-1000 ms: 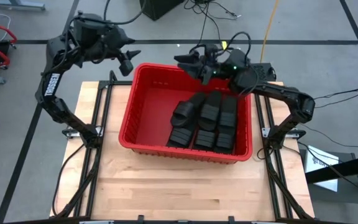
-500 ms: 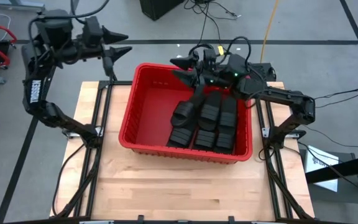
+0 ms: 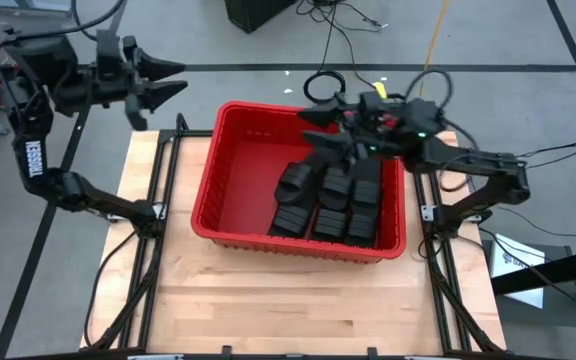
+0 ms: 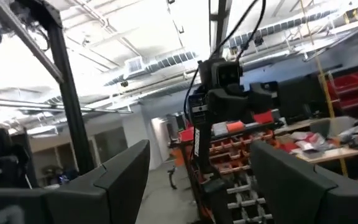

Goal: Pick and place slides into bin
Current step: Return to Home Position

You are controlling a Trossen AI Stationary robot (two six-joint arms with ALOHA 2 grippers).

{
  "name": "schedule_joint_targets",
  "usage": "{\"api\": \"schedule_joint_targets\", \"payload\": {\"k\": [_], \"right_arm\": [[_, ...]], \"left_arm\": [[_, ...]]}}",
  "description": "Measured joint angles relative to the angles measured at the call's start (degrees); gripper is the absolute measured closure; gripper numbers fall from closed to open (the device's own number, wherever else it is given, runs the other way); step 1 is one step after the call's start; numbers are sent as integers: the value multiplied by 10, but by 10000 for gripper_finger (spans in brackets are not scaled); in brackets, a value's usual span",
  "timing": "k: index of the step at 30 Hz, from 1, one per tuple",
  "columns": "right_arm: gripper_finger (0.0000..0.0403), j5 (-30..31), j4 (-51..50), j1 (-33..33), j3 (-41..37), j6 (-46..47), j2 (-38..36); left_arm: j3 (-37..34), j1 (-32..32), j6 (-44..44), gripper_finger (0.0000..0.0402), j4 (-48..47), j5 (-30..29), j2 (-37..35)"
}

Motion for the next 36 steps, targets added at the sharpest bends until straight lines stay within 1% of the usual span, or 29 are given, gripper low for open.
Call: {"api": "schedule_joint_targets", "payload": {"k": [2, 5, 7, 10, 16, 18, 20, 23, 25, 27, 32, 36], "right_arm": [[138, 20, -27, 17, 0, -25, -21], [138, 53, -78, 42, 0, -47, -50], [138, 56, -100, 53, 0, -56, -67], [138, 57, -105, 66, 0, -65, -87], [138, 56, -106, 67, 0, -62, -115], [138, 57, -105, 67, 0, -59, -116], [138, 54, -109, 68, 0, -47, -116], [138, 56, -154, 68, 0, -43, -119], [138, 73, -197, 68, -1, -40, -126], [138, 99, -211, 72, -1, -41, -134], [138, 100, -177, 86, -30, -76, -183], [138, 102, -106, 95, -98, -79, -241]], "left_arm": [[0, -2, -11, 204, 0, 19, -6], [0, -17, -16, 204, -8, 27, -9], [0, -29, -24, 204, -10, 27, -10], [0, -43, -38, 204, -10, 27, -9], [0, -72, -54, 204, -10, 23, -10], [0, -81, -52, 204, -19, 10, -10], [0, -89, -54, 204, -25, -18, -10], [0, -107, -58, 204, -30, -64, -11], [0, -120, -54, 204, -31, -95, -11], [0, -134, -45, 204, -31, -112, -13], [-2, -171, -37, 204, -4, -105, -20], [-39, -211, -49, 204, 54, -136, -37]]}}
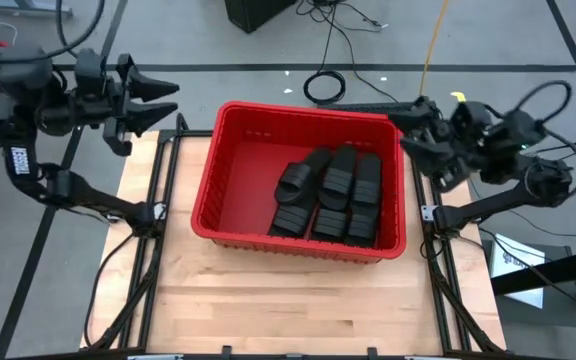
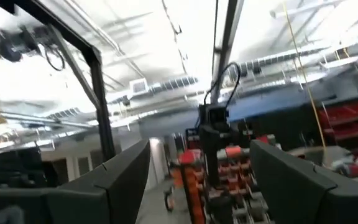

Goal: Pick and place slides into bin
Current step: Return to Home Position

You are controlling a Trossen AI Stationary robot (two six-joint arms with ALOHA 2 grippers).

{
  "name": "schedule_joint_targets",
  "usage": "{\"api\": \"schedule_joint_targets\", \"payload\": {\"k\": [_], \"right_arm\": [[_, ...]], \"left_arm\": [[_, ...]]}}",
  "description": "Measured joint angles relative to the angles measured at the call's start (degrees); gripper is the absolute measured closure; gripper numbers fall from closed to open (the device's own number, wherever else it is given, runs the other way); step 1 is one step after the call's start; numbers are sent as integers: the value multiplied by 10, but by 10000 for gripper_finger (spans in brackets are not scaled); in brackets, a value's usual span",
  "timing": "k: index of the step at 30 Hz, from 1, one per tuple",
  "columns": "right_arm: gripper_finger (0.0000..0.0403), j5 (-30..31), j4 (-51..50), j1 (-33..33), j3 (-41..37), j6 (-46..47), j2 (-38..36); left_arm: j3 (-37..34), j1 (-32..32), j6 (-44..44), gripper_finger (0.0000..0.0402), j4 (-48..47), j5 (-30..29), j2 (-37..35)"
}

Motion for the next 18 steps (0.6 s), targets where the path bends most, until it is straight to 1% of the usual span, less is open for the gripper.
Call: {"api": "schedule_joint_targets", "payload": {"k": [2, 5, 9, 12, 14, 16, 18], "right_arm": [[138, 0, 36, 2, -50, 0, -35], [138, 1, 124, 2, -139, 8, -82], [138, 5, 265, 2, -267, 15, -131], [138, 45, 340, 2, -365, 24, -166], [138, 80, 390, 2, -431, 35, -186], [138, 103, 446, 2, -496, 42, -202], [138, 105, 523, 2, -558, 52, -212]], "left_arm": [[-40, -24, -1, 204, 29, -30, -11], [-127, -55, -12, 204, 96, -71, -34], [-279, -74, -32, 204, 250, -82, -74], [-398, -87, -35, 204, 375, -76, -114], [-471, -91, -29, 204, 423, -76, -142], [-545, -91, -36, 204, 466, -89, -172], [-620, -90, -50, 204, 514, -104, -205]]}}
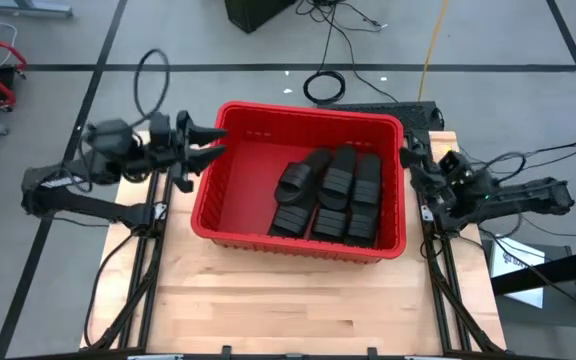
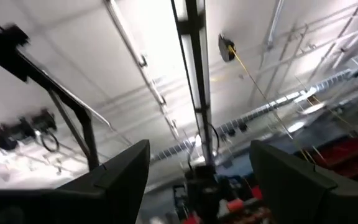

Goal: Pick and place slides into bin
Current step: Return to Home Position

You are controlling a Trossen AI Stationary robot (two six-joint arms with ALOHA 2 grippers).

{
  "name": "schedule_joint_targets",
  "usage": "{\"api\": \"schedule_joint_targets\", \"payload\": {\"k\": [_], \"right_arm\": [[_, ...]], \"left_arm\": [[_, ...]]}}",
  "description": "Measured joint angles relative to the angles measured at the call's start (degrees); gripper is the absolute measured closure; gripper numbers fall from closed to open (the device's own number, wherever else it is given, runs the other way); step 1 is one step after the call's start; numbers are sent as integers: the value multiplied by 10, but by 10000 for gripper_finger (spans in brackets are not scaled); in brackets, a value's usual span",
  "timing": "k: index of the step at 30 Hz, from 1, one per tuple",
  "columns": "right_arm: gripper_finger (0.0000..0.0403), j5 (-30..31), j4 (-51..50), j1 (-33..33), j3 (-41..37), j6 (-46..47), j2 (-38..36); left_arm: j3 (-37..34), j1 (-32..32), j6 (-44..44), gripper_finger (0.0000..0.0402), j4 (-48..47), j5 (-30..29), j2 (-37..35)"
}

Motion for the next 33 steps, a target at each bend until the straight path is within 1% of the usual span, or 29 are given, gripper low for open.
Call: {"api": "schedule_joint_targets", "payload": {"k": [3, 5, 9, 13, 15, 19, 22, 24, 29, 33], "right_arm": [[138, -1, 127, 0, -83, 9, -4], [138, -1, 199, 0, -131, 12, -3], [138, 13, 288, 0, -193, 11, -4], [138, 32, 287, 0, -221, 11, -9], [138, 43, 288, 0, -229, 11, -10], [138, 45, 288, 0, -242, 7, -9], [138, 46, 288, 0, -255, 0, -9], [138, 57, 289, 0, -257, -1, -9], [138, 61, 284, 0, -257, -9, -9], [138, 61, 244, 0, -258, 1, -9]], "left_arm": [[-106, 0, -6, 204, 89, -22, -67], [-172, 0, -6, 204, 133, -33, -111], [-283, 0, -21, 204, 207, -52, -180], [-362, 0, -39, 204, 235, -55, -236], [-393, 0, -52, 204, 240, -57, -261], [-446, 0, -62, 204, 236, -73, -303], [-478, 0, -68, 204, 238, -96, -338], [-496, 0, -71, 204, 242, -104, -357], [-541, 0, -72, 204, 239, -105, -396], [-576, 0, -77, 204, 240, -105, -417]]}}
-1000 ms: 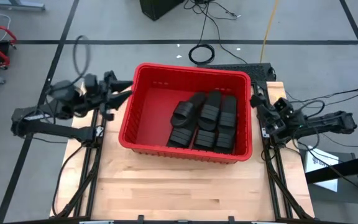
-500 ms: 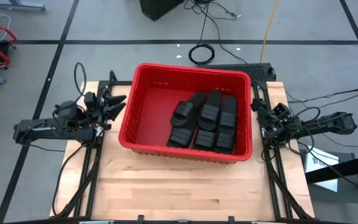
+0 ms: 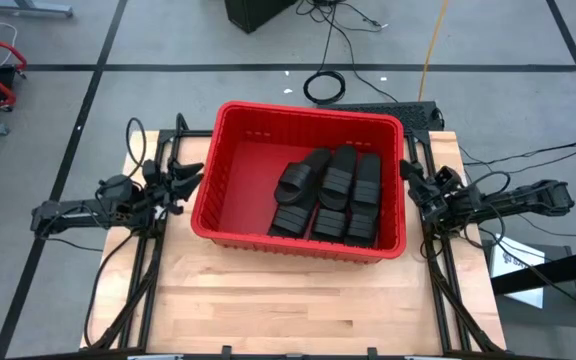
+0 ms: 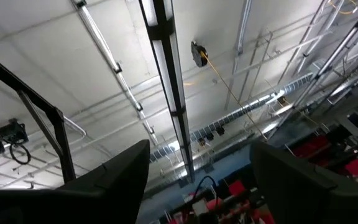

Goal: Pick and place slides into bin
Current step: Return to Home Position

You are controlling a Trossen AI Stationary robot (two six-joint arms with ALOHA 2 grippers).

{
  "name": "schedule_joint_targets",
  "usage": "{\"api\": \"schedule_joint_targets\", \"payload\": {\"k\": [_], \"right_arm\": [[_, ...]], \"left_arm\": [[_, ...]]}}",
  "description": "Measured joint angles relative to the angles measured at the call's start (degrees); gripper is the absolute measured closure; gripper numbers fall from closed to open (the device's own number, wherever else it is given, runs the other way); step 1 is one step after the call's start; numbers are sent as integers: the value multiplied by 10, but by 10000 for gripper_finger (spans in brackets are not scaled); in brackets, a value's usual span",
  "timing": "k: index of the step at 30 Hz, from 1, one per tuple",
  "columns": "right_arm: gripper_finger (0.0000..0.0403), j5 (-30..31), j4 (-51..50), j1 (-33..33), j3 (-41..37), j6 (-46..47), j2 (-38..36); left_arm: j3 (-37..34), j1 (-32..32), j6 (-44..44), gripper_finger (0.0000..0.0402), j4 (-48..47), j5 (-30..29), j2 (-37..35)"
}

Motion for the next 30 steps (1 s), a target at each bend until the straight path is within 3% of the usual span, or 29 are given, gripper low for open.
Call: {"api": "schedule_joint_targets", "payload": {"k": [11, 22, 30], "right_arm": [[138, 0, -131, 0, 0, -25, 0], [137, -2, -308, 0, 0, -54, -3], [137, -3, -250, 0, -1, -51, 1]], "left_arm": [[-96, 0, -26, 204, 9, 16, -24], [-105, -7, 27, 204, -34, 24, -24], [-111, -9, 106, 204, 59, 2, -20]]}}
